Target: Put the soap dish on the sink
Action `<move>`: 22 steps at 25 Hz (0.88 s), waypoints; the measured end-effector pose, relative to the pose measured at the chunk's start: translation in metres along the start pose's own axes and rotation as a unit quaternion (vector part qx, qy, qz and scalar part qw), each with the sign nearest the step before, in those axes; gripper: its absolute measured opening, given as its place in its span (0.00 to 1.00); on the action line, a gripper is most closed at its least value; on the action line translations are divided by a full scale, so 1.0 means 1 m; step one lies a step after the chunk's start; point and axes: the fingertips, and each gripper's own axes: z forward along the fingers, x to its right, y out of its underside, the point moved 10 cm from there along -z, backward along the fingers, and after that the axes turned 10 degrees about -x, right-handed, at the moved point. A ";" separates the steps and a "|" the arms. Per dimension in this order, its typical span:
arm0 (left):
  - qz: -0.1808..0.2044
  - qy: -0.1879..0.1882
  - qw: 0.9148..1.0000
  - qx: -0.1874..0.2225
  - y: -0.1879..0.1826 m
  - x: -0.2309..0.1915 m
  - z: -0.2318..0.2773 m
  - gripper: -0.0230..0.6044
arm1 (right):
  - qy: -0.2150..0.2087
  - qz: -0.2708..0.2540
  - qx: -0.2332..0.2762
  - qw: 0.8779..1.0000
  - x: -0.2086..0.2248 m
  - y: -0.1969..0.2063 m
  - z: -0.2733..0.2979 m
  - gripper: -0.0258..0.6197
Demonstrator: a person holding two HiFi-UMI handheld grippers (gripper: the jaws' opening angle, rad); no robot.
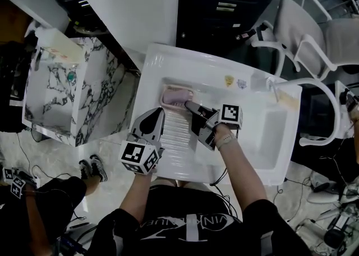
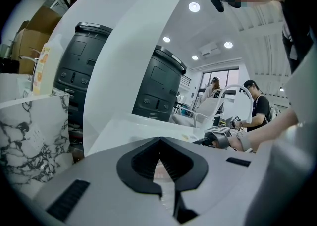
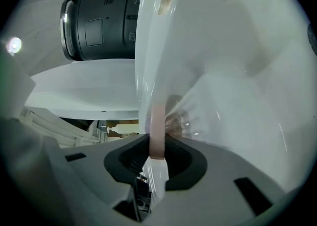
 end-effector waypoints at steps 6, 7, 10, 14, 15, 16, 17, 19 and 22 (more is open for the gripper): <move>-0.003 0.008 1.000 0.001 0.000 0.002 0.001 0.06 | 0.024 0.005 0.009 1.000 -0.005 -0.001 0.000 0.19; -0.003 0.008 1.000 0.001 0.000 0.003 0.000 0.06 | 0.028 -0.001 0.009 1.000 -0.005 -0.002 0.001 0.19; -0.003 0.010 1.000 0.003 -0.001 0.003 0.000 0.06 | 0.041 -0.015 0.012 0.999 -0.006 -0.004 0.001 0.19; -0.005 0.013 1.000 0.007 -0.003 0.004 -0.001 0.06 | 0.078 -0.035 0.024 0.996 -0.009 -0.005 0.001 0.21; -0.006 0.013 1.000 0.007 -0.003 0.004 -0.001 0.06 | 0.091 -0.043 0.027 0.995 -0.009 -0.005 0.001 0.22; -0.007 0.014 1.000 0.007 -0.002 0.004 -0.002 0.06 | 0.103 -0.051 0.028 0.993 -0.009 -0.006 0.001 0.23; -0.007 0.014 1.000 0.008 -0.002 0.003 -0.002 0.06 | 0.112 -0.057 0.028 0.992 -0.009 -0.006 0.002 0.24; -0.009 0.015 1.000 0.008 -0.001 0.003 -0.003 0.06 | 0.125 -0.067 0.027 0.990 -0.010 -0.007 0.004 0.25; -0.010 0.015 1.000 0.010 -0.001 0.002 -0.004 0.06 | 0.145 -0.086 0.026 0.985 -0.015 -0.008 0.007 0.31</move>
